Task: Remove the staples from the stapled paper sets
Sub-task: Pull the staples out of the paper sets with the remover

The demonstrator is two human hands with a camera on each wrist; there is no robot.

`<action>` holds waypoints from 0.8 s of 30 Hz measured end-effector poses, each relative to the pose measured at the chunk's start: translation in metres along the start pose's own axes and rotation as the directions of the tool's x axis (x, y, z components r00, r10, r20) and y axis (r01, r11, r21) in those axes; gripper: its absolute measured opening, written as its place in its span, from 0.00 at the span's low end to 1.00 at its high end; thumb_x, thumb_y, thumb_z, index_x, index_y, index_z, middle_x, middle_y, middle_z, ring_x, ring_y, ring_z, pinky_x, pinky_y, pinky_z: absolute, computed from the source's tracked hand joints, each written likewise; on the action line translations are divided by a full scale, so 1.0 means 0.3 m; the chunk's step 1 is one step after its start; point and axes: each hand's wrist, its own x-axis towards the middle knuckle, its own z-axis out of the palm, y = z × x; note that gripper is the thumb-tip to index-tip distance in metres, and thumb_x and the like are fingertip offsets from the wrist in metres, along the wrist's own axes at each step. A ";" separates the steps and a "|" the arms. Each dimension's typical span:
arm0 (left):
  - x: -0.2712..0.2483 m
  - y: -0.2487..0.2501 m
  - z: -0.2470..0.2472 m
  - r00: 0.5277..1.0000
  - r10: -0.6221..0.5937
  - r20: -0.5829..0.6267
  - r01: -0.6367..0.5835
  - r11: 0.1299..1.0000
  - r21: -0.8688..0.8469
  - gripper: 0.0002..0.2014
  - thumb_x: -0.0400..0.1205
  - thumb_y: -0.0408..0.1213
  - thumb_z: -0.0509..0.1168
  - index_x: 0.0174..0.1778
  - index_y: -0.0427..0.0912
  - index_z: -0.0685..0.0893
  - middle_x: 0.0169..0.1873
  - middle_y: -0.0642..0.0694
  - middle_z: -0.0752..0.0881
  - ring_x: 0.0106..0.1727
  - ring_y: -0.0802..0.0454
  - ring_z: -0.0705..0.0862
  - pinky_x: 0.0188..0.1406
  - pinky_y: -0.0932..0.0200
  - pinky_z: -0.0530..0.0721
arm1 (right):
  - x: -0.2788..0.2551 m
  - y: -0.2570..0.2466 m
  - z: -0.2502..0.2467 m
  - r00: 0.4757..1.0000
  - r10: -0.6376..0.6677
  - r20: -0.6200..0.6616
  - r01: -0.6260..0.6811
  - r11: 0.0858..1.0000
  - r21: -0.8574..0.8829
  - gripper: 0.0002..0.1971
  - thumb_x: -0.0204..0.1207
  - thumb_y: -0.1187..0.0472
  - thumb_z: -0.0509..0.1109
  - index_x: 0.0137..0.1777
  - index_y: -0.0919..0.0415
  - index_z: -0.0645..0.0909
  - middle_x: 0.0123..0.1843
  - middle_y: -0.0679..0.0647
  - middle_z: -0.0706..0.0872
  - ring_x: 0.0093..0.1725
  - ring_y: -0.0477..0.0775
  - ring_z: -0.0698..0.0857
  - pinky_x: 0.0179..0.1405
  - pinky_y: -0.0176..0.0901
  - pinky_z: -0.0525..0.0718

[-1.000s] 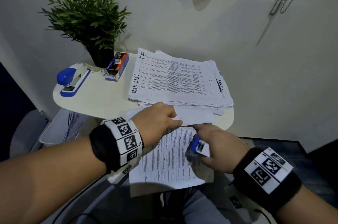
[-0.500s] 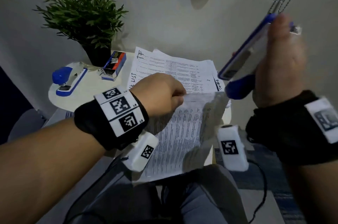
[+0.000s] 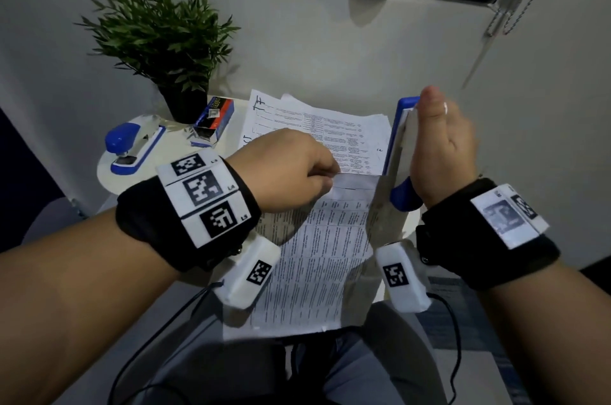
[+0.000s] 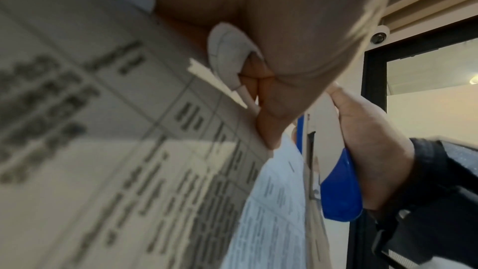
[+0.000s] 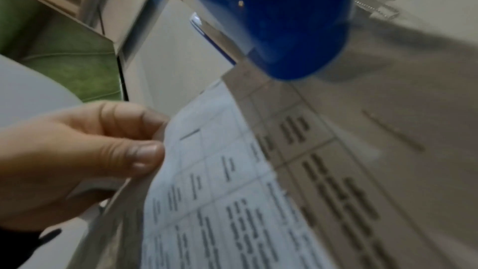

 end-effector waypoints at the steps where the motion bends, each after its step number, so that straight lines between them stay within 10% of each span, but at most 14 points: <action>1: 0.000 0.000 -0.004 1.000 0.001 0.008 -0.001 1.000 0.001 0.12 0.80 0.44 0.65 0.59 0.55 0.86 0.50 0.57 0.88 0.47 0.63 0.77 0.47 0.67 0.73 | 0.005 0.001 -0.001 1.000 0.014 -0.005 -0.014 0.999 0.033 0.21 0.77 0.39 0.50 0.27 0.49 0.62 0.20 0.38 0.70 0.23 0.35 0.70 0.27 0.28 0.65; 13: -0.018 0.069 -0.002 0.996 0.028 -0.081 -0.012 0.980 0.199 0.17 0.78 0.45 0.62 0.63 0.57 0.81 0.54 0.54 0.86 0.58 0.50 0.82 0.47 0.59 0.75 | -0.015 -0.040 0.019 0.998 0.009 -0.055 -0.001 0.991 0.131 0.21 0.77 0.42 0.53 0.26 0.51 0.61 0.20 0.41 0.65 0.21 0.37 0.68 0.26 0.28 0.64; 17: -0.010 0.127 0.039 0.998 -0.005 -0.068 0.009 0.998 0.065 0.25 0.68 0.66 0.67 0.53 0.54 0.83 0.44 0.54 0.86 0.44 0.53 0.81 0.41 0.59 0.77 | -0.029 -0.068 0.043 1.000 -0.006 -0.018 0.008 0.992 0.130 0.21 0.71 0.32 0.49 0.28 0.47 0.63 0.19 0.34 0.72 0.23 0.37 0.70 0.29 0.30 0.65; 24: 0.024 0.107 0.073 0.996 -0.067 -0.054 0.058 0.987 -0.153 0.21 0.65 0.60 0.72 0.45 0.49 0.83 0.39 0.53 0.86 0.43 0.49 0.84 0.44 0.51 0.84 | -0.048 -0.087 0.056 0.996 -0.064 -0.055 0.071 0.987 0.147 0.18 0.70 0.35 0.48 0.28 0.46 0.62 0.20 0.31 0.73 0.24 0.35 0.72 0.28 0.27 0.65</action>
